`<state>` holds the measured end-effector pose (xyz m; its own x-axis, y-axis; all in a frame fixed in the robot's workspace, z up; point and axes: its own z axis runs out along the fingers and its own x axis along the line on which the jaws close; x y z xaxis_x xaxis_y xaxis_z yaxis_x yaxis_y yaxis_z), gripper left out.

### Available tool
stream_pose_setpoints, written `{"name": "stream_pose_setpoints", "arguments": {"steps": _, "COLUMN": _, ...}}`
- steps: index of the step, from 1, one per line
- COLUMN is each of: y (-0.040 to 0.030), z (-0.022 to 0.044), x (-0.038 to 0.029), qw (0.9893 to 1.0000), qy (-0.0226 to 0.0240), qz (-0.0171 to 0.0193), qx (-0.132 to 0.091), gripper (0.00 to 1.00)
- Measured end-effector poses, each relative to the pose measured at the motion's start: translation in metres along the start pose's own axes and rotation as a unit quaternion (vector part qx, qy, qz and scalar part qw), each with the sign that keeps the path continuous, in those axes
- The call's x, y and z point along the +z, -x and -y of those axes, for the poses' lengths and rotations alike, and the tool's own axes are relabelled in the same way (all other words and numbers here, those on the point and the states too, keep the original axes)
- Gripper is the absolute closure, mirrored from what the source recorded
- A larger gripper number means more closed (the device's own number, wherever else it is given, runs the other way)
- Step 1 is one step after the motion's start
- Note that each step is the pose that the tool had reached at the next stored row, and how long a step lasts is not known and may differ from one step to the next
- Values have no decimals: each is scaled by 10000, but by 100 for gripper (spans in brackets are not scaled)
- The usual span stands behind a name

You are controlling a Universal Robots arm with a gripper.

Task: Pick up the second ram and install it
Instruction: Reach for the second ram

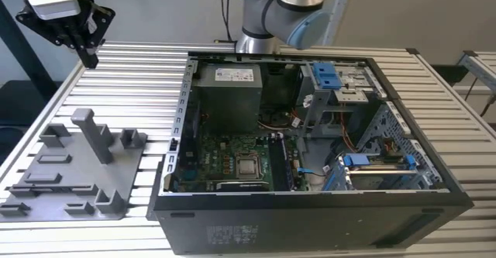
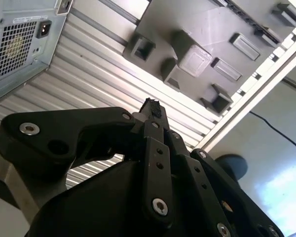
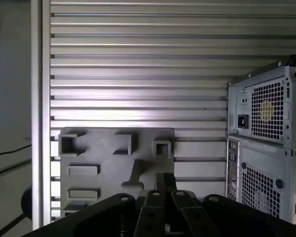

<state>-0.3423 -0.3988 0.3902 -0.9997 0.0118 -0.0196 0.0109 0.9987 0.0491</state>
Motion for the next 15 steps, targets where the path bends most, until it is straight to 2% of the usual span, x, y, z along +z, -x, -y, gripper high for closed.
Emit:
{"name": "stream_pose_setpoints", "arguments": {"steps": 8, "y": -228, "z": 3, "x": 6, "qw": 10000, "qy": 1, "qz": -2, "qx": -43, "gripper": 89}}
{"name": "stream_pose_setpoints", "arguments": {"steps": 15, "y": -465, "z": 6, "x": 17, "qw": 10000, "qy": 2, "qz": -4, "qx": -85, "gripper": 89}}
